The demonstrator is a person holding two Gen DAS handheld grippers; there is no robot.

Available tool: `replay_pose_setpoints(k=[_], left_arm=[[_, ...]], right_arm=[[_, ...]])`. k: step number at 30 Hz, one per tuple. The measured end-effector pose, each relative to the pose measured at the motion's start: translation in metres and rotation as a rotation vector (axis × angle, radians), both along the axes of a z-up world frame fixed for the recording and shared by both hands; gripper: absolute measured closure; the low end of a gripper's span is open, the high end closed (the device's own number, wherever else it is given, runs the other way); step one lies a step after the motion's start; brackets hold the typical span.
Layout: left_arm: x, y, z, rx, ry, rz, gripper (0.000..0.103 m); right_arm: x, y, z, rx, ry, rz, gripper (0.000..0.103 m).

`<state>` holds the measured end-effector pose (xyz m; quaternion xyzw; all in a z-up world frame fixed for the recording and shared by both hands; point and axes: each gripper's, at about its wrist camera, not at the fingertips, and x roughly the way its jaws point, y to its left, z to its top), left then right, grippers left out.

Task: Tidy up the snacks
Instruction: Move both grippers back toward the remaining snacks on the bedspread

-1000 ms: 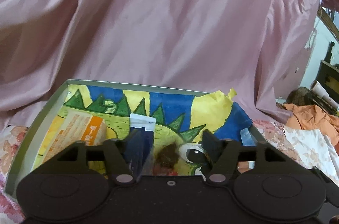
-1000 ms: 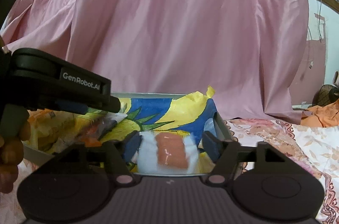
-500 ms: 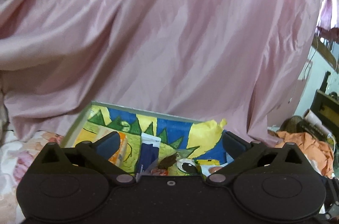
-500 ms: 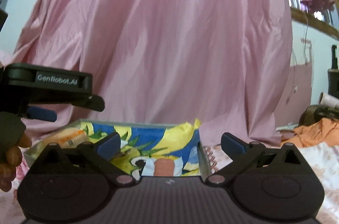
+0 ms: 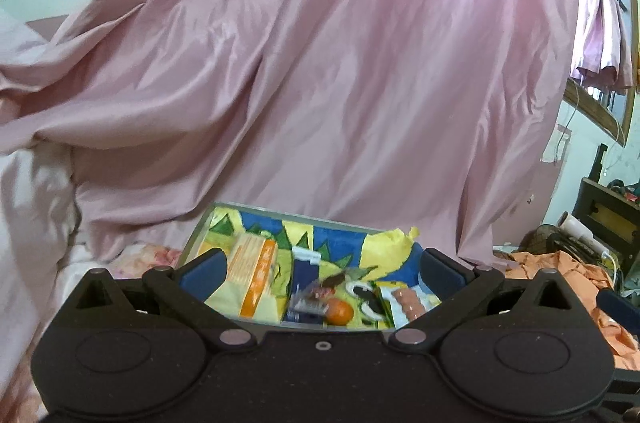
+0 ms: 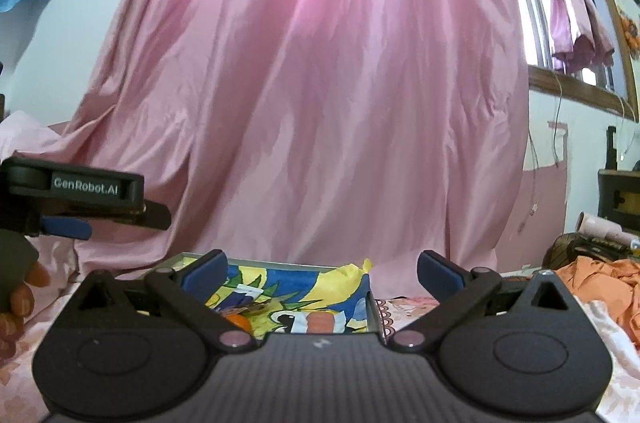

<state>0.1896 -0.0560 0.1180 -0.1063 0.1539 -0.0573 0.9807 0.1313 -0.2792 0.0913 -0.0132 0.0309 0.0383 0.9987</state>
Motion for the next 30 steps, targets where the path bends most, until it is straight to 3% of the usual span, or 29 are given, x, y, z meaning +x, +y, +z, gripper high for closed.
replay_pose_setpoints(k=[9, 14, 21, 30], left_arm=[[-0.05, 0.014, -0.022, 0.01, 0.018, -0.017, 0.001], [-0.069, 0.026, -0.035, 0.048, 0.038, -0.015, 0.001], [-0.095, 0.05, -0.055, 0.037, 0.084, 0.004, 0.001], [-0.121, 0.068, -0.082, 0.056, 0.127, 0.023, 0.001]], right_arm=[[-0.053, 0.013, -0.009, -0.034, 0.005, -0.018, 0.0], [-0.07, 0.021, -0.026, -0.052, 0.07, -0.024, 0.0], [-0.093, 0.027, -0.043, -0.026, 0.166, 0.003, 0.0], [-0.113, 0.037, -0.056, -0.04, 0.222, 0.019, 0.0]])
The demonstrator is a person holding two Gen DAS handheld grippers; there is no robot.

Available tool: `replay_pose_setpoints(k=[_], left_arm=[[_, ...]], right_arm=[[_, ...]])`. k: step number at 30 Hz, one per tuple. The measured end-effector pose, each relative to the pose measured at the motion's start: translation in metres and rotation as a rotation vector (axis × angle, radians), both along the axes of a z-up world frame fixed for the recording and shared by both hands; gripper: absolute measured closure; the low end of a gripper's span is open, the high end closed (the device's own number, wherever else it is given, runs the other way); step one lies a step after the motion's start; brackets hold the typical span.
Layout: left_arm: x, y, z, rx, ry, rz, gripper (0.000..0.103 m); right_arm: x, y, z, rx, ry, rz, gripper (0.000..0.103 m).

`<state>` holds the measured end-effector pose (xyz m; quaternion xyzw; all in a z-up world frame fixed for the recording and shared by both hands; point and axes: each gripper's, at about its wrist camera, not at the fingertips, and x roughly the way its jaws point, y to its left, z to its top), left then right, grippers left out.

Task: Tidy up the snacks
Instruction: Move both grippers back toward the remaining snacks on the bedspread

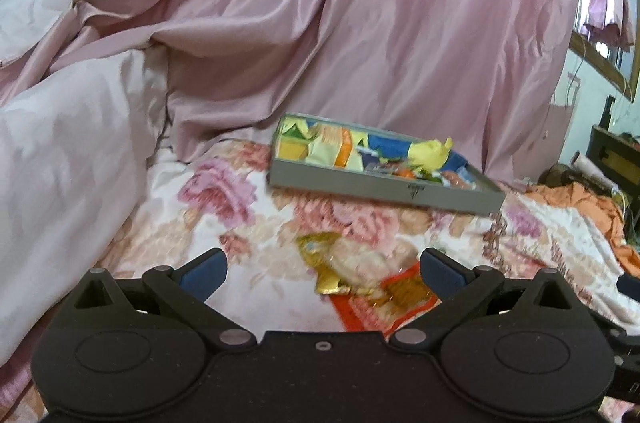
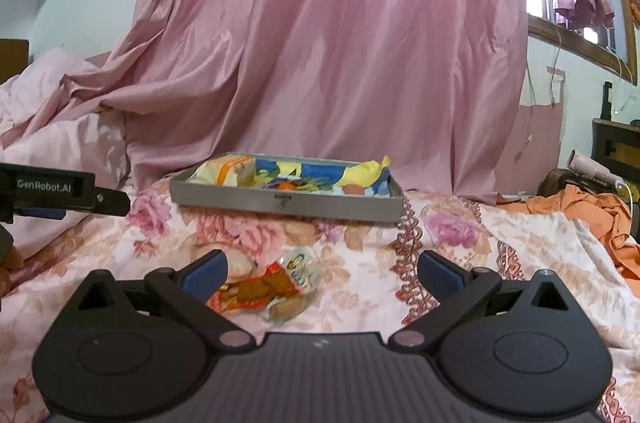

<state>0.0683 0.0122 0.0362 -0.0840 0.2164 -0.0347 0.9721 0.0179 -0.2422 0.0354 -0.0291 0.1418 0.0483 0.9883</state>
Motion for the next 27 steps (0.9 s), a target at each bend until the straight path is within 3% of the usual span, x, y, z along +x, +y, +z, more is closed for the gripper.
replay_pose_setpoints(k=[15, 27], left_arm=[[0.009, 0.0, -0.037, 0.07, 0.139, -0.031, 0.001], [0.027, 0.002, -0.057, 0.095, 0.202, -0.036, 0.001]], right_arm=[[0.009, 0.013, -0.031, -0.015, 0.14, 0.039, 0.0], [0.033, 0.017, -0.053, -0.043, 0.244, 0.061, 0.0]])
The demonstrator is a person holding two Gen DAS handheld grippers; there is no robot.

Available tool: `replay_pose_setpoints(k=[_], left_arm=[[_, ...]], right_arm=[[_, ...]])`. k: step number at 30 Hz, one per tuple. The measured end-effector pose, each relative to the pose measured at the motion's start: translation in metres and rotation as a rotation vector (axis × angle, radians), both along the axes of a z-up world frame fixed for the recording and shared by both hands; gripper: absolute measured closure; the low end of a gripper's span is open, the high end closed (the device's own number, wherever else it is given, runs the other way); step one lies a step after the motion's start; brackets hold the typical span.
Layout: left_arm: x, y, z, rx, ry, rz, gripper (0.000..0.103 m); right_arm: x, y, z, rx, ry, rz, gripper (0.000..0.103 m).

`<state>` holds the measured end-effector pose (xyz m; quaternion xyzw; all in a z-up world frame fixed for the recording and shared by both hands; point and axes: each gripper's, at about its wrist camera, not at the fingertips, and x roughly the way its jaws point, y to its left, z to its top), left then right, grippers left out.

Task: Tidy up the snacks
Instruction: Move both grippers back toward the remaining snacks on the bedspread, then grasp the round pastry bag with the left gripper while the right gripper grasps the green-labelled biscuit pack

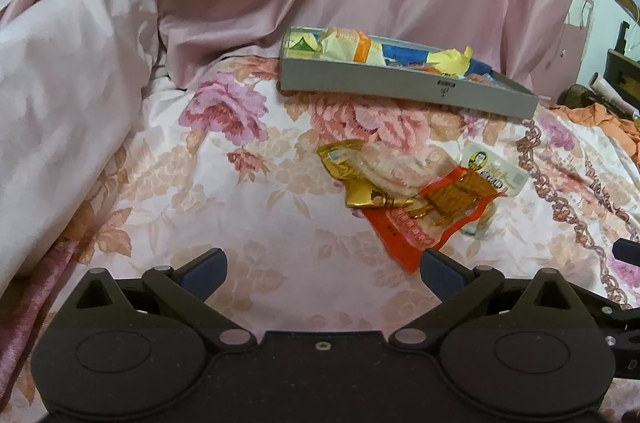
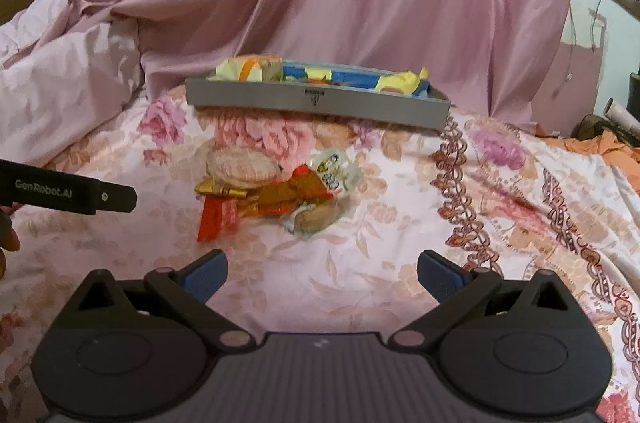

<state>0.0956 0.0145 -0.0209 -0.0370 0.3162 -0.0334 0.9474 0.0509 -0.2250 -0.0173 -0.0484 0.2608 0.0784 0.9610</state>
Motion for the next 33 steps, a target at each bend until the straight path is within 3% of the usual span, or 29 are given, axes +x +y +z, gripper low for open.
replay_pose_setpoints(k=[12, 20, 26, 33], left_arm=[[0.023, -0.002, -0.013, 0.019, 0.037, 0.01, 0.001], [0.049, -0.011, -0.009, 0.06, 0.023, -0.045, 0.001], [0.081, -0.03, -0.005, 0.098, -0.016, -0.164, 0.001], [0.118, -0.051, -0.005, 0.142, -0.029, -0.396, 0.001]], right_arm=[[0.033, 0.009, -0.015, -0.048, 0.043, 0.052, 0.0], [0.07, 0.001, -0.024, -0.099, 0.053, 0.094, 0.0], [0.099, -0.014, -0.034, -0.112, 0.073, 0.11, 0.0], [0.126, -0.017, -0.045, -0.137, 0.109, 0.253, 0.0]])
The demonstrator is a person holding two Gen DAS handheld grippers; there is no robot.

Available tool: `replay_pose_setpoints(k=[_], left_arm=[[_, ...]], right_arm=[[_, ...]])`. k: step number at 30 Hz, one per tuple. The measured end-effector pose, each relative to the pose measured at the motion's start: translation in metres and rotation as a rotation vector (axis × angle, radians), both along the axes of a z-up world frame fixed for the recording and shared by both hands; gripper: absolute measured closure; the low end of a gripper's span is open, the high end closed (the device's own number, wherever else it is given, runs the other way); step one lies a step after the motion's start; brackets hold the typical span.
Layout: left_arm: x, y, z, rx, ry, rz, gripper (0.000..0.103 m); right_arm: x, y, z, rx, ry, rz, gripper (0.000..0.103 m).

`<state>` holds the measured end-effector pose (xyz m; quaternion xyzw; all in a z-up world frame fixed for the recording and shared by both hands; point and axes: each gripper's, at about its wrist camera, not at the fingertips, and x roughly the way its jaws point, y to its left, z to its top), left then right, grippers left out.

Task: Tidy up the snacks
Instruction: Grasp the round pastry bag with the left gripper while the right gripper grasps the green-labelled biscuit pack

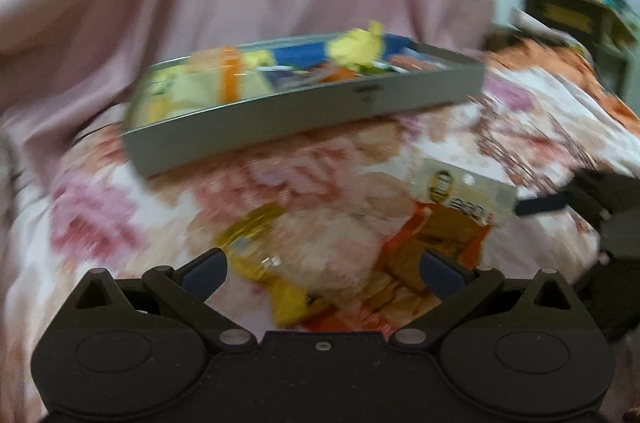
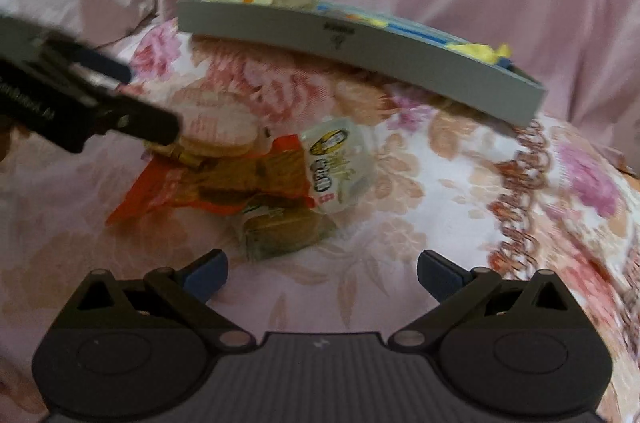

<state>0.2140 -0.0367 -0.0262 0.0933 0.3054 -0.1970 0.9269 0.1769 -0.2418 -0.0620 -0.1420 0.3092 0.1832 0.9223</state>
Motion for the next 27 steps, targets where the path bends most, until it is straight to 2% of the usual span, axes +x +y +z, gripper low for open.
replay_pose_setpoints(k=[4, 8, 13, 17, 18, 22, 24, 27], left_arm=[[0.015, -0.005, -0.003, 0.078, -0.006, -0.132, 0.001], [0.027, -0.01, -0.005, 0.133, -0.002, -0.211, 0.001], [0.042, -0.02, -0.012, 0.204, 0.058, -0.313, 0.001], [0.051, -0.018, -0.011, 0.177, 0.094, -0.316, 0.003], [0.052, -0.016, -0.011, 0.16, 0.101, -0.311, 0.009], [0.053, -0.011, -0.012, 0.102, 0.13, -0.274, 0.019], [0.052, -0.008, -0.012, 0.078, 0.143, -0.258, 0.028], [0.048, -0.007, -0.01, 0.063, 0.15, -0.225, 0.029]], right_arm=[[0.01, 0.001, -0.002, 0.018, 0.003, 0.051, 0.0], [0.018, 0.006, -0.004, 0.008, -0.02, 0.099, 0.0], [0.027, 0.015, -0.005, -0.006, -0.051, 0.132, 0.0], [0.034, 0.015, -0.009, 0.015, -0.037, 0.134, 0.001], [0.034, 0.014, -0.009, 0.025, -0.036, 0.134, 0.003], [0.032, 0.014, -0.009, 0.046, -0.036, 0.159, 0.012], [0.028, 0.015, -0.009, 0.043, -0.044, 0.175, 0.021], [0.024, 0.017, -0.008, 0.039, -0.05, 0.186, 0.027]])
